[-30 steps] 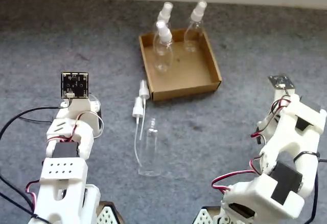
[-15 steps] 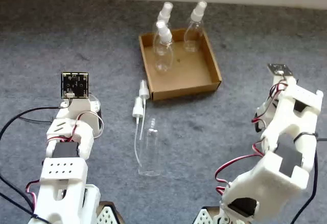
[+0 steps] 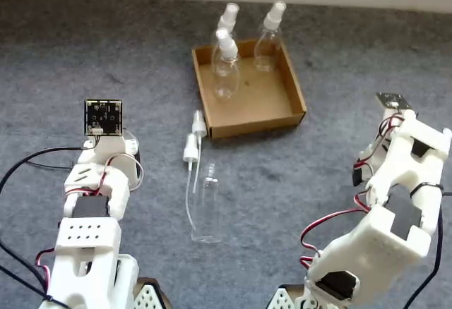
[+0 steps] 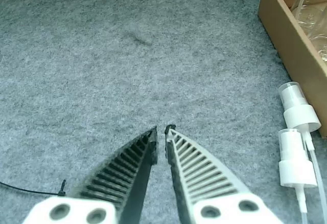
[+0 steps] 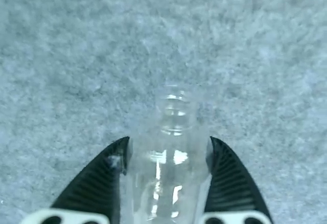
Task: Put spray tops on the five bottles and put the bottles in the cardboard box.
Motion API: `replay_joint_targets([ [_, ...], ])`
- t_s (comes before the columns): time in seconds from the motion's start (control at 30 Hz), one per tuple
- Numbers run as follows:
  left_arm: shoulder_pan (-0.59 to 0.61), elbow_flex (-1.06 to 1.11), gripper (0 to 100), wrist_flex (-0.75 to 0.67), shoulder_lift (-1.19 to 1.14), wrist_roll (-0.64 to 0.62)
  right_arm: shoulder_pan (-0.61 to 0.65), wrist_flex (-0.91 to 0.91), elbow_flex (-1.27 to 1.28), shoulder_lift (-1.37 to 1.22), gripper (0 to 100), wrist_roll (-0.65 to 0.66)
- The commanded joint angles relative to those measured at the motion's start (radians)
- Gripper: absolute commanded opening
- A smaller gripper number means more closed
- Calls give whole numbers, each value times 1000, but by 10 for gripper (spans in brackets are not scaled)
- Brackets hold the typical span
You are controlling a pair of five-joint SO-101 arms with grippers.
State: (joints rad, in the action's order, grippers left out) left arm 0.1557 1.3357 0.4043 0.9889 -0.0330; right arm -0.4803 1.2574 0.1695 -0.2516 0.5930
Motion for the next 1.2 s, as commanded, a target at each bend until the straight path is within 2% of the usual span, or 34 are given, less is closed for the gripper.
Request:
replay_joint_targets([
  [0.0, -15, -5, 46, -17, 2, -9, -7, 28, -58, 44, 3, -6],
  [0.1, -15, -8, 46, -15, 2, -8, 7, 73, -56, 139, 5, -8],
  [0.2, -21, -12, 46, -15, -4, 81, 56, 101, -48, 288, 5, -11],
  [0.3, -70, -13, 49, -11, -4, 133, 134, 102, 2, 466, 5, -89],
  [0.4, -116, -48, 50, 66, -7, 158, 259, 74, 157, 661, 5, -129],
  [0.57, -119, -133, 66, 206, -8, 110, 475, -81, 544, 975, 5, -158],
  [0.7, -124, -162, 162, 242, -8, 109, 542, -142, 788, 1167, 5, -232],
  [0.8, -127, -186, 170, 267, -19, 84, 587, -150, 903, 1259, 5, -232],
  [0.9, -151, -268, 170, 301, -127, 81, 636, -150, 972, 1316, 5, -232],
  [1.17, -259, -634, 171, 459, -622, 29, 680, -150, 1018, 1377, 5, -241],
])
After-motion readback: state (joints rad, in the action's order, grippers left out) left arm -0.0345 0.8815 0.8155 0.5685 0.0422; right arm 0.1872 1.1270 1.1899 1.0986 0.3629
